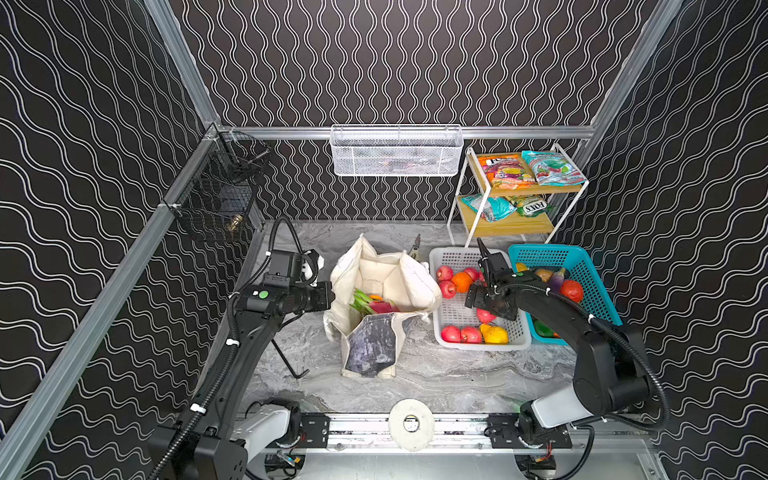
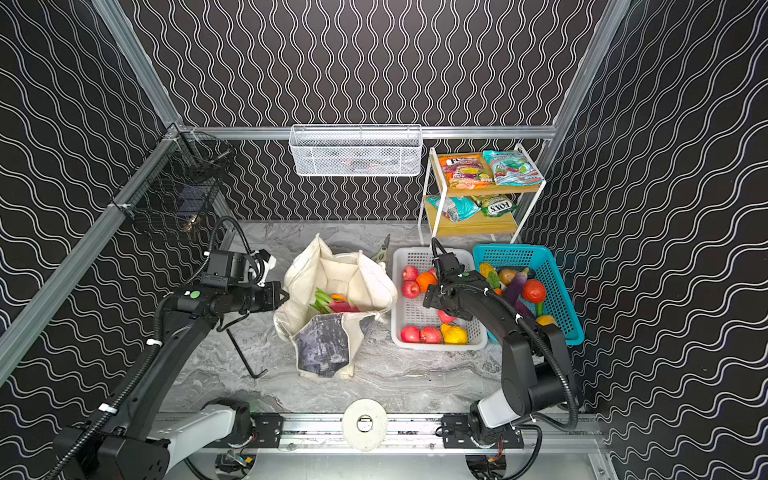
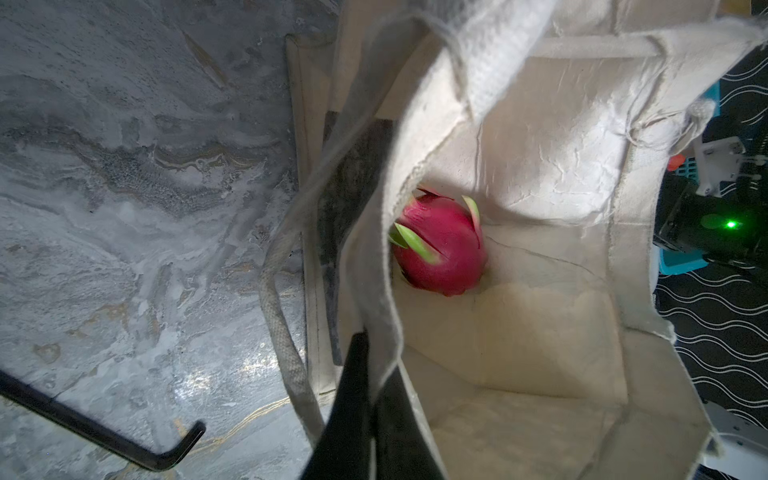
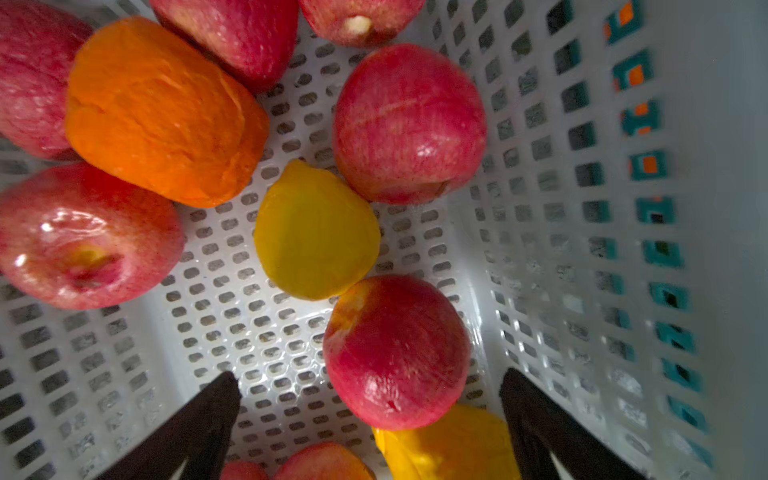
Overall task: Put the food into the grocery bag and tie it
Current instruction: 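Lower the right gripper into the white basket and grasp a red apple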
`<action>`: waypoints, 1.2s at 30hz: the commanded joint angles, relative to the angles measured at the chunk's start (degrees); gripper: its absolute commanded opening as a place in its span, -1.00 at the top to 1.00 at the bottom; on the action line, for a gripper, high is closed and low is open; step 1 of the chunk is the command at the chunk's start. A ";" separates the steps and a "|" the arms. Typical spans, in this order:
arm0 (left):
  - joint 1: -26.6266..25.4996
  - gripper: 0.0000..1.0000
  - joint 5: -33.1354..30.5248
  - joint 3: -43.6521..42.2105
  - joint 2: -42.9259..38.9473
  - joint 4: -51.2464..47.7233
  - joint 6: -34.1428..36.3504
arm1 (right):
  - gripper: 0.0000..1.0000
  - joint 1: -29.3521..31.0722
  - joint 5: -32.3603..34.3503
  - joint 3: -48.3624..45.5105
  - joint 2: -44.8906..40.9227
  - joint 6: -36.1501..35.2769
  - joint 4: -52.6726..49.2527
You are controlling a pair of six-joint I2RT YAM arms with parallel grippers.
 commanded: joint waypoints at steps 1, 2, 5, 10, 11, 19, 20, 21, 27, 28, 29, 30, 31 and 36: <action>0.00 1.00 0.75 -0.42 0.10 -0.04 0.46 | -0.98 -0.28 -0.52 -0.28 0.96 -0.88 0.85; -0.06 1.00 0.75 -0.38 0.19 -0.05 0.49 | -0.98 -0.36 -0.52 -0.29 1.26 -1.05 0.81; -0.06 1.00 0.75 -0.13 0.46 -0.10 0.50 | -0.98 -0.74 -1.00 -0.11 2.50 -1.49 1.42; -0.02 1.00 1.01 0.83 0.20 -0.32 0.69 | -0.98 -1.12 -2.75 0.64 5.37 -2.30 2.14; -0.05 1.00 0.93 0.93 0.13 -0.46 0.67 | -0.98 -1.15 -2.89 0.81 5.94 -2.47 2.22; -0.14 1.00 0.86 0.69 0.10 -0.02 0.25 | -0.93 -1.24 -2.77 1.18 8.45 -2.51 3.09; -0.11 1.00 0.84 0.54 0.13 0.02 0.23 | -0.92 -1.29 -2.54 1.22 8.77 -2.39 3.18; -0.13 1.00 0.84 0.52 0.04 0.07 0.23 | -0.91 -1.37 -2.37 1.27 9.10 -2.37 3.27; -0.09 1.00 0.58 -0.10 -0.25 0.31 0.32 | -0.78 -1.73 -3.48 1.22 10.61 -1.86 4.32; -0.14 1.00 0.50 -0.15 -0.23 0.42 0.40 | -0.75 -1.74 -3.51 1.27 10.79 -1.86 4.37; -0.10 1.00 0.53 -0.22 -0.23 0.54 0.33 | -0.72 -1.74 -3.64 1.25 10.89 -1.88 4.42; -0.15 1.00 0.62 -0.27 -0.29 0.65 0.32 | -0.68 -1.73 -3.73 1.14 10.89 -1.87 4.54; -0.13 1.00 0.66 -0.35 -0.23 0.77 0.29 | -0.65 -1.75 -3.86 1.10 10.81 -1.91 4.51; -0.11 1.00 0.90 0.24 0.21 0.74 0.37 | -0.47 -1.73 -4.11 0.38 9.58 -1.34 5.20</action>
